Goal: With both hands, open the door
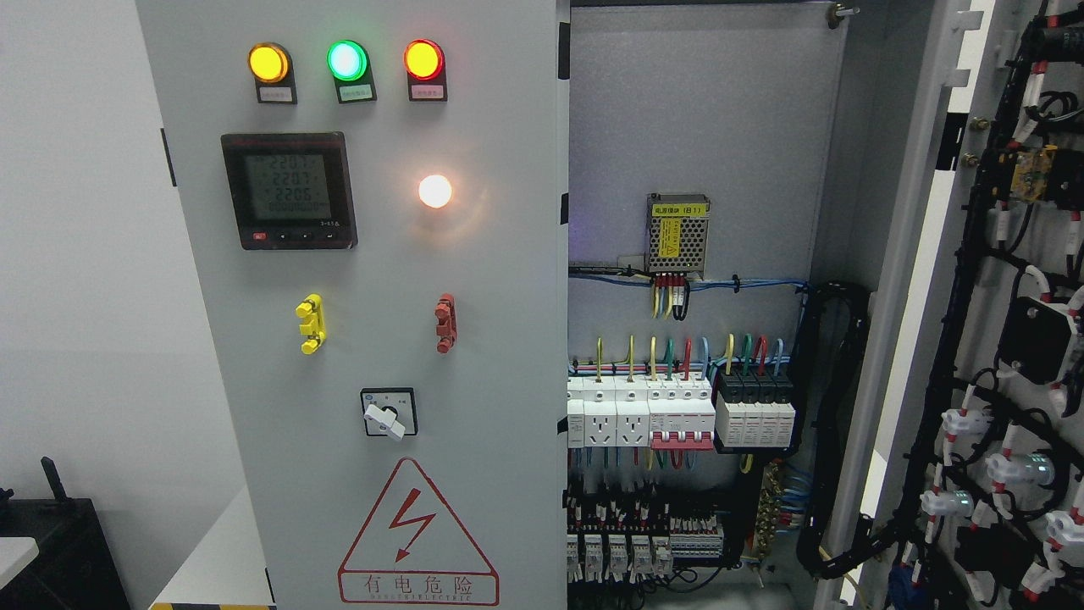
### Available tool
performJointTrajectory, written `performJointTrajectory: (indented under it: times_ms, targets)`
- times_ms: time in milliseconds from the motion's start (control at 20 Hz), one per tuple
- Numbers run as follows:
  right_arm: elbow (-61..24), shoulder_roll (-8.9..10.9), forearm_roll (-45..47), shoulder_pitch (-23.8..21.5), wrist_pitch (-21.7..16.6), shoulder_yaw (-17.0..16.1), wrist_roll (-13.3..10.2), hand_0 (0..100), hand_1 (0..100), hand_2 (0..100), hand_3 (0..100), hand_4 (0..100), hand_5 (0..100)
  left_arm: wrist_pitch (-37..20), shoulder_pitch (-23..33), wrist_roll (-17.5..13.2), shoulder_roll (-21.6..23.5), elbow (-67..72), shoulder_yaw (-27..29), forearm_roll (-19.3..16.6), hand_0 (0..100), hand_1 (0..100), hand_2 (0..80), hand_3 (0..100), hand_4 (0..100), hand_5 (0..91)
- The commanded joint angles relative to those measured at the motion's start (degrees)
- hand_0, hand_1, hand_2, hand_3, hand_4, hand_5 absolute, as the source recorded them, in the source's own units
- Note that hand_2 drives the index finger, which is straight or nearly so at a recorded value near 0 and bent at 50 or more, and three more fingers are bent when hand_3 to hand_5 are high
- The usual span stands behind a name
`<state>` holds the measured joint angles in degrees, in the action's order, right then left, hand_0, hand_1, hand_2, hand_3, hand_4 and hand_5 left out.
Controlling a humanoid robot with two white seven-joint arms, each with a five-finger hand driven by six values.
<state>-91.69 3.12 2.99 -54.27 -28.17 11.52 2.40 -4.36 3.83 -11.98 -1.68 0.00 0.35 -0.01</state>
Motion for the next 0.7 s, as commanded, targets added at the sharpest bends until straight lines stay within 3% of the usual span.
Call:
performJointTrajectory:
  times_ms: [0, 300, 651]
  targets:
    - [-10.6, 2.94, 0.0, -0.4, -2.4, 5.9, -0.2, 0, 0, 0, 0, 0, 0, 0.0, -0.1, 0.0, -0.5, -0.9, 0.2, 1.8, 0, 0, 0.0, 0, 4, 0.0]
    - [-12.6, 3.21, -0.2, 0.8, -3.0, 7.8, -0.2, 0, 0, 0, 0, 0, 0, 0.0, -0.1, 0.0, -0.5, -0.9, 0.2, 1.8, 0, 0, 0.0, 0, 4, 0.0]
    - [-13.3, 2.24, -0.3, 11.1, -2.8, 9.0, -0.2, 0, 0, 0, 0, 0, 0, 0.0, -0.1, 0.0, -0.5, -0.9, 0.2, 1.8, 0, 0, 0.0, 0, 4, 0.0]
